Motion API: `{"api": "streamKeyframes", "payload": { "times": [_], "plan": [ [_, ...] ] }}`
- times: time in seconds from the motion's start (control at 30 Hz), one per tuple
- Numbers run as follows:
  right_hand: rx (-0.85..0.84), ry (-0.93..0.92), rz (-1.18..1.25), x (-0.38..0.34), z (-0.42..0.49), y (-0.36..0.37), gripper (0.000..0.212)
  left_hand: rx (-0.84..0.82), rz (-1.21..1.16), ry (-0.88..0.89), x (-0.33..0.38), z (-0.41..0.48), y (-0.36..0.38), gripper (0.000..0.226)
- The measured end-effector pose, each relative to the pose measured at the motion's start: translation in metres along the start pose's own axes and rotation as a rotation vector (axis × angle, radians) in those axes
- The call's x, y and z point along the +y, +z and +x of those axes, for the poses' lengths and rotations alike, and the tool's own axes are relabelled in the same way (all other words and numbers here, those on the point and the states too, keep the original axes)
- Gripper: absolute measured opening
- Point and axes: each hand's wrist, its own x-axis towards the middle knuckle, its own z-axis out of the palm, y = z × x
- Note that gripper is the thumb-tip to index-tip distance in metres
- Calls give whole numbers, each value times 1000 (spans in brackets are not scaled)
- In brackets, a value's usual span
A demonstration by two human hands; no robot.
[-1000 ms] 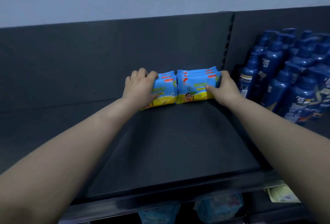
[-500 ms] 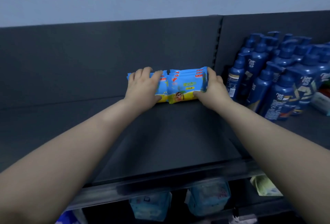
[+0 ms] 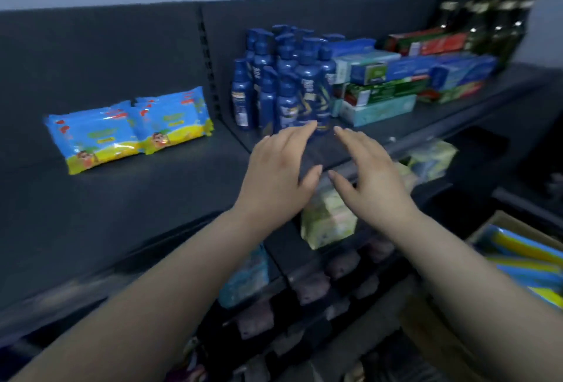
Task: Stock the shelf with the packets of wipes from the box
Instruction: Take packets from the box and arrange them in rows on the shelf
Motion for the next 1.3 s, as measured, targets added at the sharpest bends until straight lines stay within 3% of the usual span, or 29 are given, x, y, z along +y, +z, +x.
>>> {"api": "streamKeyframes", "payload": {
  "times": [0.4, 0.67, 0.87, 0.97, 1.07, 1.2, 1.3],
  "plan": [
    [-38, 598, -255, 140, -222, -122, 68, -421, -284, 79, 173, -28, 171, 65],
    [-81, 801, -318, 177, -307, -163, 74, -614, -273, 165, 227, -34, 224, 64],
    [-390, 956, -515, 195, -331, -162, 93, -678, -227, 269, 254, -33, 243, 62],
    [-437, 976, -544, 197, -328, -158, 100, -733, -236, 270, 261, -34, 254, 63],
    [-354, 910, -433, 196, -322, -153, 92, -795, -291, 257, 265, -32, 259, 64],
    [-35, 827, 106, 183, -312, -149, 81, -879, -420, 315, 275, -28, 255, 70],
    [124, 769, 274, 180, -304, -147, 78, -945, -413, 268, 281, -22, 248, 54]
  ]
}}
